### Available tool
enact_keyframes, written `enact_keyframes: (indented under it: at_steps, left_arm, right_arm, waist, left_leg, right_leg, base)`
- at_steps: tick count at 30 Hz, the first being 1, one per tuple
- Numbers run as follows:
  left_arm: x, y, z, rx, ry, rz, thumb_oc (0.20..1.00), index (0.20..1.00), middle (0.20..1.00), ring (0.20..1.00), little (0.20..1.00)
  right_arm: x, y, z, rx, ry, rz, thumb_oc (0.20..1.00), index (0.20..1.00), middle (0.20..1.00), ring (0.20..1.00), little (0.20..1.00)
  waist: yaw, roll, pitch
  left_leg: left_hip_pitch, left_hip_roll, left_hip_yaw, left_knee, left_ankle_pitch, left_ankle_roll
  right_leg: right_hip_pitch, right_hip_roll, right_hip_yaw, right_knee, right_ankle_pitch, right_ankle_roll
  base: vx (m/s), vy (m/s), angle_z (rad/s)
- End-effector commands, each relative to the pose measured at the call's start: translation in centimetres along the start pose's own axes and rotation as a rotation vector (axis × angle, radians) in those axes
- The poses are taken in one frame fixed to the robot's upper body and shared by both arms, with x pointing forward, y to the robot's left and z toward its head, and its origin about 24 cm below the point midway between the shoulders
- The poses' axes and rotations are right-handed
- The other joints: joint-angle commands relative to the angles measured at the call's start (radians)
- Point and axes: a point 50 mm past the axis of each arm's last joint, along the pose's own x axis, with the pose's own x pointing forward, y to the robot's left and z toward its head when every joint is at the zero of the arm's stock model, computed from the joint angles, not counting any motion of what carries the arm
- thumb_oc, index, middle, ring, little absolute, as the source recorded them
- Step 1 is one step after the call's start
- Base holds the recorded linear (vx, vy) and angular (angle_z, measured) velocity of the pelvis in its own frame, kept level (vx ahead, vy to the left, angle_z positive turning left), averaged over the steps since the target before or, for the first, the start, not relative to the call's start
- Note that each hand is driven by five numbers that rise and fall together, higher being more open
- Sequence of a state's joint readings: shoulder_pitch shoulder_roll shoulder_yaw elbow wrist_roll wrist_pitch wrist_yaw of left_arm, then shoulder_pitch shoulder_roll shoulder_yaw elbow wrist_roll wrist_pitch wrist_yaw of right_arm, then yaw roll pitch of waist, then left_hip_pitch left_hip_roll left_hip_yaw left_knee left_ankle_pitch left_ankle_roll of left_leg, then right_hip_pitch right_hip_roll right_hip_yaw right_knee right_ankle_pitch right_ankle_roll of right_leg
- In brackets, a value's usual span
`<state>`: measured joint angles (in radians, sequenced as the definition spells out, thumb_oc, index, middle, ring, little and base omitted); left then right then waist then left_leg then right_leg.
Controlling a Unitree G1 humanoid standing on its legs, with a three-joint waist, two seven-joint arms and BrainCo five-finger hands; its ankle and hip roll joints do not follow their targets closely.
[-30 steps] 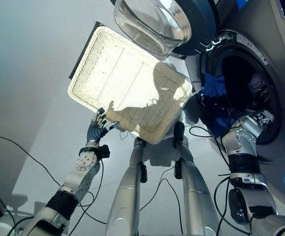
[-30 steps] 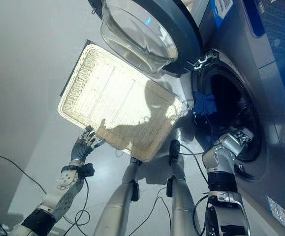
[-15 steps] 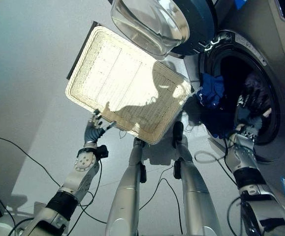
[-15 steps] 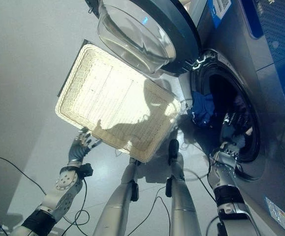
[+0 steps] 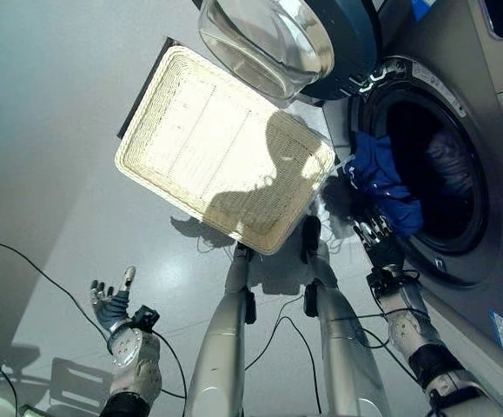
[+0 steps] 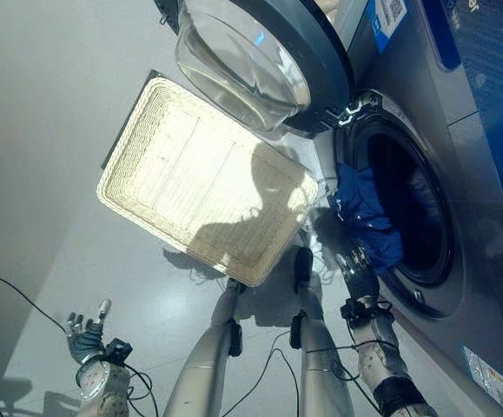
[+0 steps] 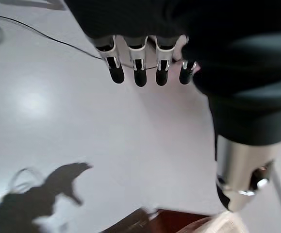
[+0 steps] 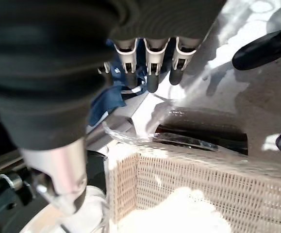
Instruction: Put the clothes into the washing machine.
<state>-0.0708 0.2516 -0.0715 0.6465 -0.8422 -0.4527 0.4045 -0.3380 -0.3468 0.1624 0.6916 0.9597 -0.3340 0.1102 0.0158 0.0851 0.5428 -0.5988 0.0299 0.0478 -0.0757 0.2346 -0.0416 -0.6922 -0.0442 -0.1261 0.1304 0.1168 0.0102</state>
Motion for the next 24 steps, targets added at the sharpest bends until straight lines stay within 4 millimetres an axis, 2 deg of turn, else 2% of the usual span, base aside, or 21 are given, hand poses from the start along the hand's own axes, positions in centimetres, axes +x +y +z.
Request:
enact_keyframes:
  at_steps: [1, 4, 8, 10, 12, 13, 16, 20, 24]
  left_arm:
    - [1.0, -0.9, 0.8, 0.017, 0.021, -0.134, 1.0, 1.0, 1.0, 1.0, 1.0]
    - [0.6, -1.5, -1.0, 0.077, 0.126, -0.224, 1.0, 1.0, 1.0, 1.0, 1.0]
    - [0.1, -2.0, -2.8, 0.161, 0.209, -0.299, 1.0, 1.0, 1.0, 1.0, 1.0]
    - [-0.3, -2.3, -3.7, 0.204, 0.239, -0.328, 1.0, 1.0, 1.0, 1.0, 1.0]
    - [-0.4, -2.5, -4.0, 0.222, 0.245, -0.34, 1.0, 1.0, 1.0, 1.0, 1.0]
    - [-0.6, -3.0, -4.4, 0.249, 0.25, -0.358, 1.0, 1.0, 1.0, 1.0, 1.0]
    - [-0.7, -3.7, -4.6, 0.267, 0.247, -0.38, 1.0, 1.0, 1.0, 1.0, 1.0]
    - [-1.3, -4.9, -5.0, 0.288, 0.243, -0.418, 1.0, 1.0, 1.0, 1.0, 1.0]
    - [-1.4, -5.7, -4.9, 0.282, 0.23, -0.43, 1.0, 1.0, 1.0, 1.0, 1.0]
  right_arm:
    - [0.1, 0.2, 0.1, 0.063, 0.013, 0.036, 1.0, 1.0, 1.0, 1.0, 1.0]
    - [0.3, 0.1, -1.0, 0.116, 0.081, 0.021, 1.0, 1.0, 1.0, 1.0, 1.0]
    - [-0.4, -1.0, -4.0, 0.24, 0.259, -0.085, 1.0, 1.0, 1.0, 1.0, 1.0]
    - [-1.0, -1.8, -5.7, 0.35, 0.351, -0.168, 1.0, 1.0, 1.0, 1.0, 1.0]
    - [-1.1, -1.8, -6.1, 0.392, 0.374, -0.192, 1.0, 1.0, 1.0, 1.0, 1.0]
    - [-1.3, -1.8, -6.9, 0.492, 0.421, -0.249, 1.0, 1.0, 1.0, 1.0, 1.0]
    - [-1.0, -1.6, -7.0, 0.555, 0.445, -0.281, 1.0, 1.0, 1.0, 1.0, 1.0]
    - [-0.3, -1.5, -6.4, 0.762, 0.394, -0.349, 1.0, 1.0, 1.0, 1.0, 1.0]
    - [0.4, -1.2, -5.7, 0.807, 0.37, -0.385, 1.0, 1.0, 1.0, 1.0, 1.0]
  waist:
    - [0.016, 0.003, -0.023]
    - [0.017, 0.011, -0.023]
    - [0.016, 0.019, -0.023]
    - [0.019, 0.028, -0.023]
    - [0.021, 0.031, -0.023]
    - [0.024, 0.037, -0.023]
    - [0.027, 0.044, -0.023]
    - [0.032, 0.061, -0.023]
    - [0.032, 0.068, -0.023]
  left_leg:
    - [-0.022, -0.077, 0.015, 0.015, -0.029, -0.003]
    - [-0.031, -0.077, 0.016, 0.009, -0.023, -0.004]
    - [-0.041, -0.074, 0.014, 0.005, -0.019, -0.005]
    - [-0.047, -0.075, 0.011, 0.007, -0.021, -0.005]
    - [-0.051, -0.077, 0.008, 0.009, -0.021, -0.006]
    - [-0.062, -0.078, 0.005, 0.012, -0.019, -0.006]
    - [-0.084, -0.077, 0.004, 0.016, -0.012, -0.006]
    - [-0.111, -0.081, -0.001, 0.023, -0.01, -0.01]
    - [-0.141, -0.08, -0.002, 0.025, -0.001, -0.011]
  right_leg:
    - [0.028, -0.022, -0.05, -0.063, 0.065, 0.086]
    - [0.02, -0.022, -0.049, -0.068, 0.073, 0.087]
    - [0.009, -0.019, -0.044, -0.071, 0.076, 0.085]
    - [0.005, -0.02, -0.042, -0.067, 0.07, 0.085]
    - [0.001, -0.02, -0.041, -0.065, 0.07, 0.084]
    - [-0.007, -0.022, -0.039, -0.059, 0.068, 0.084]
    - [-0.027, -0.023, -0.038, -0.054, 0.074, 0.082]
    - [-0.052, -0.025, -0.036, -0.043, 0.07, 0.084]
    - [-0.082, -0.023, -0.031, -0.042, 0.081, 0.084]
  base:
    - [0.0, 0.031, 0.0]
    - [0.0, 0.0, 0.0]
    - [0.0, 0.0, 0.0]
    - [0.0, 0.0, 0.0]
    - [0.0, 0.0, 0.0]
    - [0.0, 0.0, 0.0]
    - [0.02, -0.022, 0.0]
    - [0.05, -0.054, -0.02]
    - [0.01, -0.023, 0.01]
